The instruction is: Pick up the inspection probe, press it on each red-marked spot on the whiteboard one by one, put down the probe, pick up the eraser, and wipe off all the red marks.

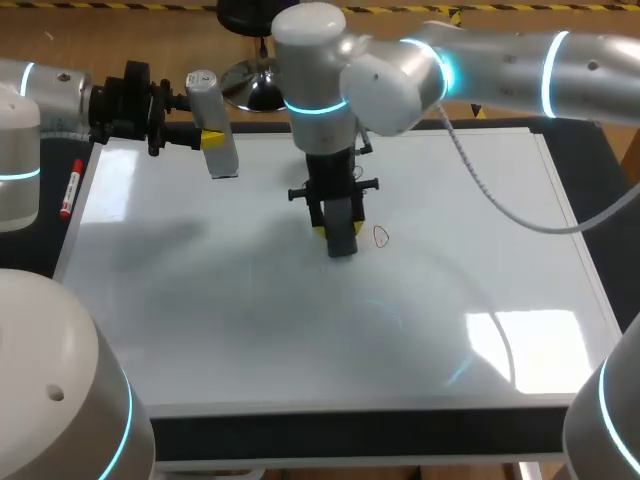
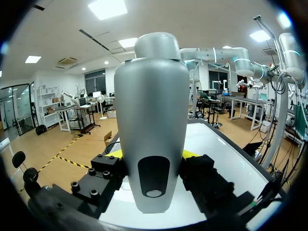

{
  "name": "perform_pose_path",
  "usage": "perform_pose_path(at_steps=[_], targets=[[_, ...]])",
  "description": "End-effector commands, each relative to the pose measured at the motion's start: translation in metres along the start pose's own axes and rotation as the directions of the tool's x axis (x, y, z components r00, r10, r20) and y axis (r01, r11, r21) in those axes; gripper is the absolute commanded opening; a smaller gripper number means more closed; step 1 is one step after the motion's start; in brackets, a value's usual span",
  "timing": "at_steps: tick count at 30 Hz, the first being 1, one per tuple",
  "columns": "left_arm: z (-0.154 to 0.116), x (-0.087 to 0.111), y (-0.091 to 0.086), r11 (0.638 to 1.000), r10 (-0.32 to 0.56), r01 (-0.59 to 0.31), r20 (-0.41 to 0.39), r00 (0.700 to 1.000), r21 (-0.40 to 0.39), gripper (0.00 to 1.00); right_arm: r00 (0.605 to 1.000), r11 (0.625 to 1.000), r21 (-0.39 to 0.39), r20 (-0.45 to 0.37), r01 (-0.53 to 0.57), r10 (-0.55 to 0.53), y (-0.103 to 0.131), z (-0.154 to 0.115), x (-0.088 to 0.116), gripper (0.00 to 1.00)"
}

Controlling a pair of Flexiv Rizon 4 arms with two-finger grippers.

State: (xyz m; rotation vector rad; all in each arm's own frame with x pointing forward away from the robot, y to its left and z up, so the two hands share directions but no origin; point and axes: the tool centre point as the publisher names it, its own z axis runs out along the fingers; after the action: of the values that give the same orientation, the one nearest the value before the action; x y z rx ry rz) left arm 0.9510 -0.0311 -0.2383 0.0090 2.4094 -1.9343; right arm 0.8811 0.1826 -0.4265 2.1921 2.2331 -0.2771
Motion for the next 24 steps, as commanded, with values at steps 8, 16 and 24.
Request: perform_pose_path(at_steps=[8,16,24], targets=[[-0.001,-0.001,0.000,1.000,0.001,-0.001,-0.004,1.000,0.001,0.00,0.997,0.999,0.027,-0.074,-0.026,0.028,0.003,0.037,-0.039,0.00],[-0.001,-0.001,0.000,1.000,0.001,-0.001,-0.004,1.000,0.001,0.00,0.992,0.995,0.074,-0.102,-0.072,0.079,0.001,0.048,-0.073,0.00],[-0.001,-0.001,0.000,1.000,0.001,-0.001,-0.004,1.000,0.001,0.00,0.985,0.989,0.082,-0.110,-0.125,0.134,-0.009,0.046,-0.100,0.00]])
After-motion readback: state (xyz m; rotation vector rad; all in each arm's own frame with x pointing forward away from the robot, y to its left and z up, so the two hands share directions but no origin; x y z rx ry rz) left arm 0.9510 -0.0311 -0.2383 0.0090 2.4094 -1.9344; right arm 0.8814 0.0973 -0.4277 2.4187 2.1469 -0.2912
